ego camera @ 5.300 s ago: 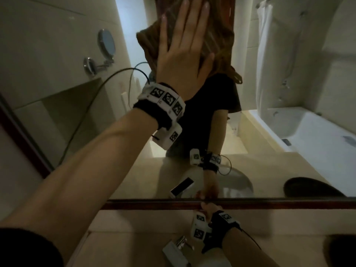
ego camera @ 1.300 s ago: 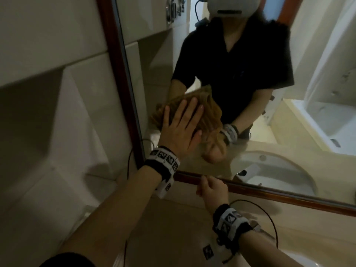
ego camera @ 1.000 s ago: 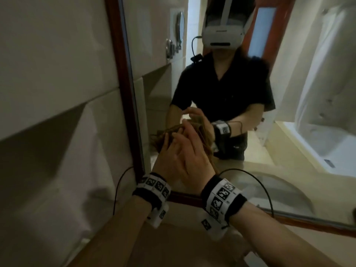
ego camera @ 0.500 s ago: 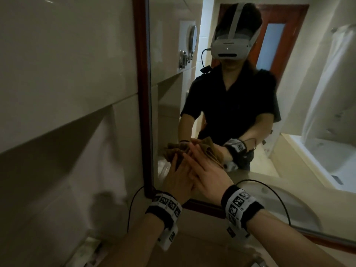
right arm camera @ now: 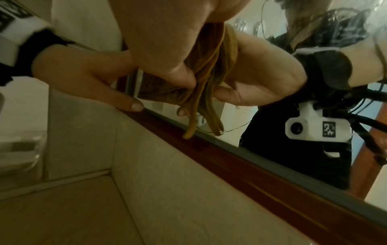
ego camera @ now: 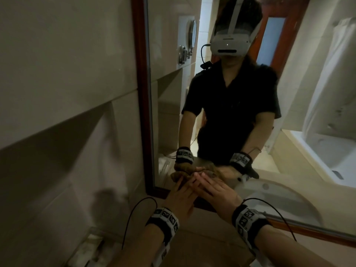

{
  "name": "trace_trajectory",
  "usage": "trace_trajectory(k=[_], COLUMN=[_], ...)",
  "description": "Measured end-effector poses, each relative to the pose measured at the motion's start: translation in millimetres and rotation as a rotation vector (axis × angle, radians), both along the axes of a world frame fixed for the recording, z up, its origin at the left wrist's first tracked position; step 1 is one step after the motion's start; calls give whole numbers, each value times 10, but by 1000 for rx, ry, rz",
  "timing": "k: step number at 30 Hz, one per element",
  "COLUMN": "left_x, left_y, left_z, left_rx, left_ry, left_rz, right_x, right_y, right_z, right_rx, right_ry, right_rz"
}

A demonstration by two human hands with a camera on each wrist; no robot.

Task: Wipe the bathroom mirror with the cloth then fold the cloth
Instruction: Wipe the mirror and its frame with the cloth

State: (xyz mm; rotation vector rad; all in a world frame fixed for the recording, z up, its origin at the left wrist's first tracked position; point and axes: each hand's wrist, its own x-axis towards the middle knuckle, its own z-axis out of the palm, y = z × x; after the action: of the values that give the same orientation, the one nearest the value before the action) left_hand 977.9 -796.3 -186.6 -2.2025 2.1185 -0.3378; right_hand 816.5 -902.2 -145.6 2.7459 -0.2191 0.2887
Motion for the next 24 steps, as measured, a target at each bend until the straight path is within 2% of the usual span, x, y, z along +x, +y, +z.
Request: trace_trajectory(k=[2,7,13,17,19,22,24], left_x=[-26,-97,-157,-262,-402,-589,-685], left_y=[29,127,200,240,277,434,616], left_z=[-118,-521,-619,-647,-685,-719,-814], left_rx=[60,69,34,127,66,-54,6], left_ry=[26,121,141,216,435,937,1085], left_rz=[-9,-100,-96,-26,64,314,395], right_x=[-27,-158,-79,18,28,-75,-178], right_y=[-19,-87,-137,98,238,501,701], right_z=[-77,-492,-647,-600,-581,-550,-578], right_rx=[-8,51,183,439,655,870,933], right_ry=[37,157,41,-115,-169,-146,-158], right_rz=[31,110,154,-12,-175,-371,-411])
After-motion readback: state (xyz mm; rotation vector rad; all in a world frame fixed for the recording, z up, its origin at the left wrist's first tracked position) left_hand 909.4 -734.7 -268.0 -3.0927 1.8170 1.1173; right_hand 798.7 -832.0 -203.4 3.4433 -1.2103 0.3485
